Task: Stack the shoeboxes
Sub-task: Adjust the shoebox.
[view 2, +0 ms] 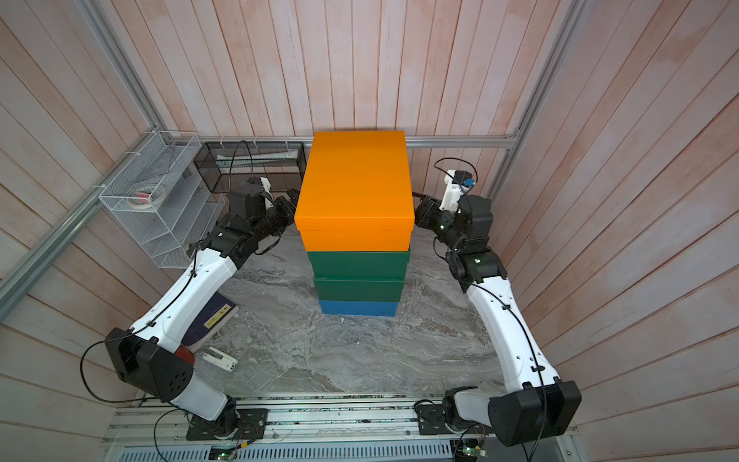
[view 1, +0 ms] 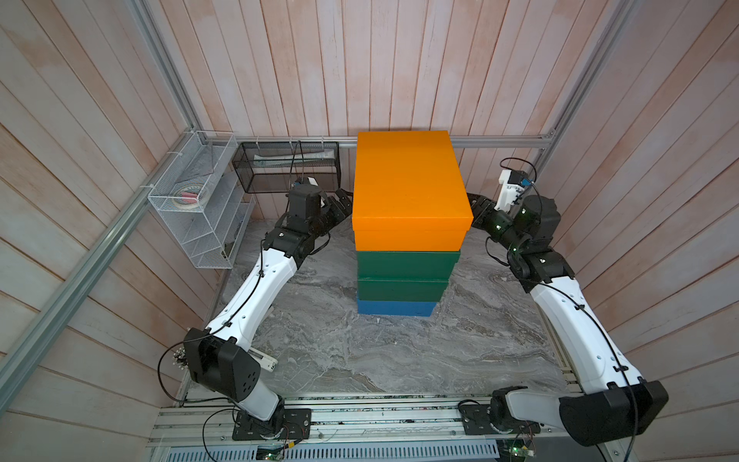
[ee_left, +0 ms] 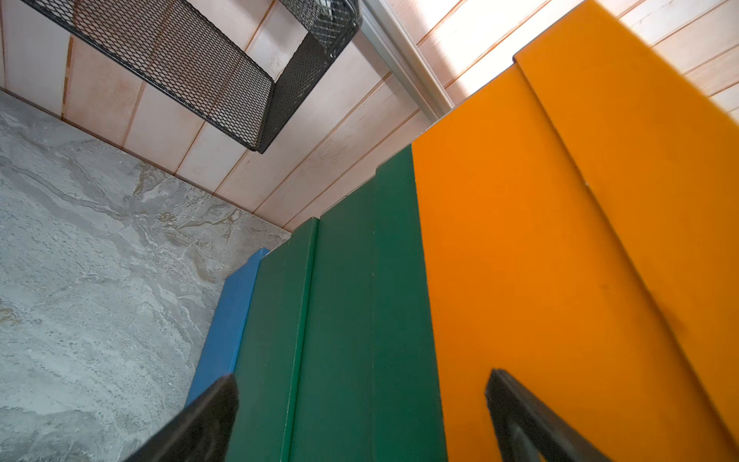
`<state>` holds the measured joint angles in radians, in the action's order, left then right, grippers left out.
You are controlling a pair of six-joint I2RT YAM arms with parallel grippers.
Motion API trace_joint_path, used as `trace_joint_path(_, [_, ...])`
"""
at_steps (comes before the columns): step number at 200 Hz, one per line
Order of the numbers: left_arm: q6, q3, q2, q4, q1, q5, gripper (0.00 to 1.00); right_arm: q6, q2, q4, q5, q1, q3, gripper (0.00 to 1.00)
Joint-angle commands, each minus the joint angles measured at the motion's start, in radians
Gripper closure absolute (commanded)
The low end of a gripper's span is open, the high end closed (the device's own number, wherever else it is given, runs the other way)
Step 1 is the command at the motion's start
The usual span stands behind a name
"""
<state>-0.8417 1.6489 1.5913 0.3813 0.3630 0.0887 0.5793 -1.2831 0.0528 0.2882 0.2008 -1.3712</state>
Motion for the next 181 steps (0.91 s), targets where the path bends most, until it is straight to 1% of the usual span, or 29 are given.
trace_joint_path(1, [0.011, -0.007, -0.012, -0.019, 0.016, 0.03, 0.0, 0.003, -0.007, -0.007, 0.028, 0.002, -0.002, 0.49])
trace_joint_path(28, [0.017, 0.025, 0.012, -0.005, 0.016, 0.031, 0.0, 0.012, 0.0, -0.019, 0.033, 0.004, 0.012, 0.49])
trace_joint_path(49, [0.006, 0.022, 0.017, -0.014, 0.016, 0.045, 0.0, 0.002, 0.0, -0.009, 0.022, 0.002, 0.007, 0.47])
trace_joint_path(64, [0.003, 0.02, 0.017, -0.015, 0.016, 0.042, 0.0, 0.001, -0.008, 0.002, 0.022, -0.01, -0.002, 0.45])
trace_joint_path(107, [0.001, 0.03, 0.019, -0.018, 0.018, 0.043, 0.0, 0.021, -0.004, -0.003, 0.008, -0.058, 0.014, 0.45])
trace_joint_path(143, [-0.001, 0.038, 0.02, -0.013, 0.021, 0.039, 0.0, 0.021, 0.005, 0.0, 0.004, -0.072, 0.026, 0.44])
trace_joint_path(181, [0.016, 0.04, 0.009, 0.013, 0.019, -0.004, 0.0, 0.025, 0.004, -0.003, 0.022, -0.077, 0.036, 0.45])
